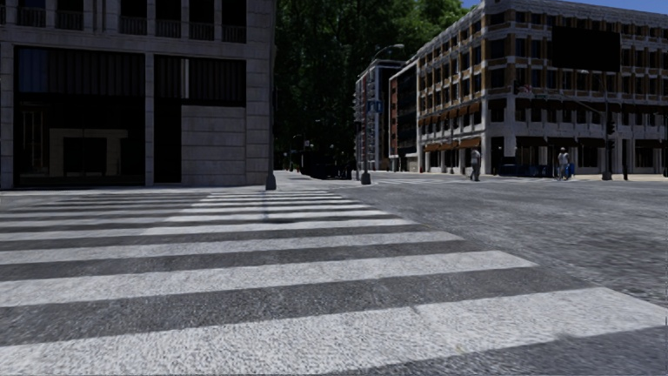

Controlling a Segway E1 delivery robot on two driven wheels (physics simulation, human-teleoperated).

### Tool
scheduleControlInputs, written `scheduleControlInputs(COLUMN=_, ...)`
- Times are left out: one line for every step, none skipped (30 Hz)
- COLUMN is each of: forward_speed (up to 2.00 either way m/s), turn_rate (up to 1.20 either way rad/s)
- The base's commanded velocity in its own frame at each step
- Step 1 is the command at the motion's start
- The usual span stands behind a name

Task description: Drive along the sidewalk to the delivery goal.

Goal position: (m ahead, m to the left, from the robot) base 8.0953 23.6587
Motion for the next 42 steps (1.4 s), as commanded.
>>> scheduleControlInputs(forward_speed=2.00, turn_rate=0.30)
scheduleControlInputs(forward_speed=2.00, turn_rate=0.34)
scheduleControlInputs(forward_speed=2.00, turn_rate=0.42)
scheduleControlInputs(forward_speed=2.00, turn_rate=0.46)
scheduleControlInputs(forward_speed=2.00, turn_rate=0.46)
scheduleControlInputs(forward_speed=2.00, turn_rate=0.47)
scheduleControlInputs(forward_speed=2.00, turn_rate=0.48)
scheduleControlInputs(forward_speed=2.00, turn_rate=0.48)
scheduleControlInputs(forward_speed=2.00, turn_rate=0.48)
scheduleControlInputs(forward_speed=2.00, turn_rate=0.48)
scheduleControlInputs(forward_speed=2.00, turn_rate=0.48)
scheduleControlInputs(forward_speed=2.00, turn_rate=0.50)
scheduleControlInputs(forward_speed=2.00, turn_rate=0.53)
scheduleControlInputs(forward_speed=2.00, turn_rate=0.54)
scheduleControlInputs(forward_speed=2.00, turn_rate=0.54)
scheduleControlInputs(forward_speed=2.00, turn_rate=0.54)
scheduleControlInputs(forward_speed=2.00, turn_rate=0.54)
scheduleControlInputs(forward_speed=2.00, turn_rate=0.54)
scheduleControlInputs(forward_speed=2.00, turn_rate=0.54)
scheduleControlInputs(forward_speed=2.00, turn_rate=0.54)
scheduleControlInputs(forward_speed=2.00, turn_rate=0.54)
scheduleControlInputs(forward_speed=2.00, turn_rate=0.54)
scheduleControlInputs(forward_speed=2.00, turn_rate=0.46)
scheduleControlInputs(forward_speed=2.00, turn_rate=0.28)
scheduleControlInputs(forward_speed=2.00, turn_rate=0.28)
scheduleControlInputs(forward_speed=2.00, turn_rate=0.18)
scheduleControlInputs(forward_speed=2.00, turn_rate=0.11)
scheduleControlInputs(forward_speed=2.00, turn_rate=0.05)
scheduleControlInputs(forward_speed=2.00, turn_rate=0.02)
scheduleControlInputs(forward_speed=2.00, turn_rate=0.00)
scheduleControlInputs(forward_speed=2.00, turn_rate=0.00)
scheduleControlInputs(forward_speed=2.00, turn_rate=0.00)
scheduleControlInputs(forward_speed=2.00, turn_rate=0.00)
scheduleControlInputs(forward_speed=2.00, turn_rate=0.00)
scheduleControlInputs(forward_speed=2.00, turn_rate=0.00)
scheduleControlInputs(forward_speed=2.00, turn_rate=0.00)
scheduleControlInputs(forward_speed=2.00, turn_rate=0.00)
scheduleControlInputs(forward_speed=2.00, turn_rate=0.00)
scheduleControlInputs(forward_speed=2.00, turn_rate=0.00)
scheduleControlInputs(forward_speed=2.00, turn_rate=0.00)
scheduleControlInputs(forward_speed=2.00, turn_rate=0.00)
scheduleControlInputs(forward_speed=2.00, turn_rate=0.00)
